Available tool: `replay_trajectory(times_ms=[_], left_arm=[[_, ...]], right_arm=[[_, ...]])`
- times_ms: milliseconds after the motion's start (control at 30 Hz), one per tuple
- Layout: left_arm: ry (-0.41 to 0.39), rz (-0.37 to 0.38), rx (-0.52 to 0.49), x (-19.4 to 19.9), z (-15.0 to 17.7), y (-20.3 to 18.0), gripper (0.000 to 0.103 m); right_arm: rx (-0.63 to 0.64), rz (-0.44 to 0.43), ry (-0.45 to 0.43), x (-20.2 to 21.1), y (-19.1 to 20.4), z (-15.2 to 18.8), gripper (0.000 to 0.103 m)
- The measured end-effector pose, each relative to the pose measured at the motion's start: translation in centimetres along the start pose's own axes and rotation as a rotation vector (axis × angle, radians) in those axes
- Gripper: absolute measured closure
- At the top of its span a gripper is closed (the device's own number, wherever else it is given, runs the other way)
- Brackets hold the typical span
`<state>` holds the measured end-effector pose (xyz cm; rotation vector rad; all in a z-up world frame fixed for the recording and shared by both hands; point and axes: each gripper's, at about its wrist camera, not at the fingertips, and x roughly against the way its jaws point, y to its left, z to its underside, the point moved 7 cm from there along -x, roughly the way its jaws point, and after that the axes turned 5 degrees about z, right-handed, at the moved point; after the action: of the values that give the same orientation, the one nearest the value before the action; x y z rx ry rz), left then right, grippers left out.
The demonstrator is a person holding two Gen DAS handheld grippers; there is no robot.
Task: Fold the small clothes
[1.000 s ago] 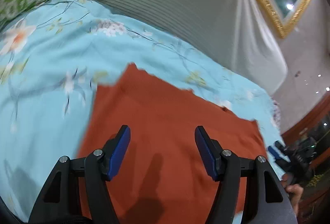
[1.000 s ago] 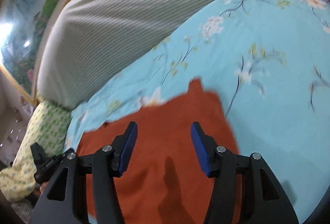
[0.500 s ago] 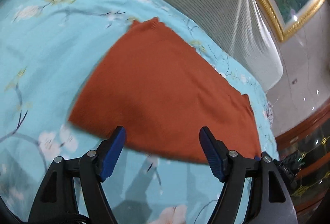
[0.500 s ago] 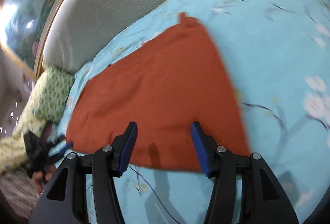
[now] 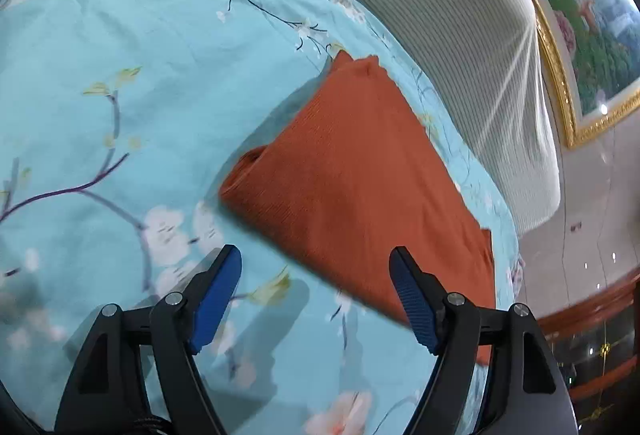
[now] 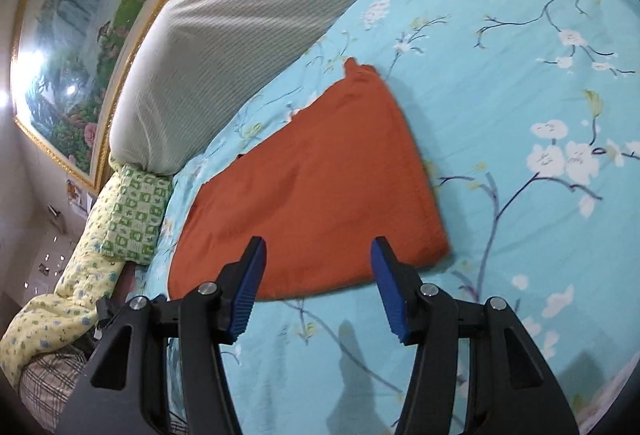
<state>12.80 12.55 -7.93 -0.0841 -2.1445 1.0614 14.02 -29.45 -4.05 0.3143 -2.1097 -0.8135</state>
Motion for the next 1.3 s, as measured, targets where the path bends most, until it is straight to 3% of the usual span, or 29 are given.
replay_trajectory(times_ms=[167,300,433,467,567,733,933,1100,1300], left_arm=[[-0.094,-0.043,-0.010,-2.9,-2.5,-0.7,0.022],[-0.125,-0.024,-0.005,-4.5,-4.3,-1.3,0.027],[-0.131,0.036,0.003,-5.6,-5.1,-2.1,0.067],[-0.133,0.029,-0.022,-5.6,-5.1,-2.5,0.074],[-0.150,0.025,-0.146,-5.3,-5.1,-5.1,0.081],[-0.154,0.099,-0.363,-4.9,-3.5,-12.3,0.086],[-0.025,0.218,-0.551,-8.1,2.1,-19.6,0.086],[0.106,0.179,-0.623,-12.9,6.9,-20.0,0.086],[0.111,0.149,-0.659,-13.5,7.7,-19.6,0.086]], right_arm=[[-0.012,-0.053,0.040,-0.7,1.1,1.0,0.047],[-0.011,-0.047,0.046,-0.9,1.1,1.2,0.047],[-0.014,-0.058,0.055,-1.2,1.1,1.1,0.047],[-0.016,-0.055,0.054,-1.3,1.0,1.0,0.047],[-0.024,-0.055,0.054,-1.6,0.7,0.4,0.047],[-0.021,-0.075,0.053,-2.3,0.7,-1.0,0.047],[-0.016,-0.107,0.056,-3.5,0.6,-3.3,0.047],[0.000,-0.128,0.102,-6.0,0.9,-5.4,0.047],[0.052,-0.174,0.204,-11.4,3.8,-6.8,0.043]])
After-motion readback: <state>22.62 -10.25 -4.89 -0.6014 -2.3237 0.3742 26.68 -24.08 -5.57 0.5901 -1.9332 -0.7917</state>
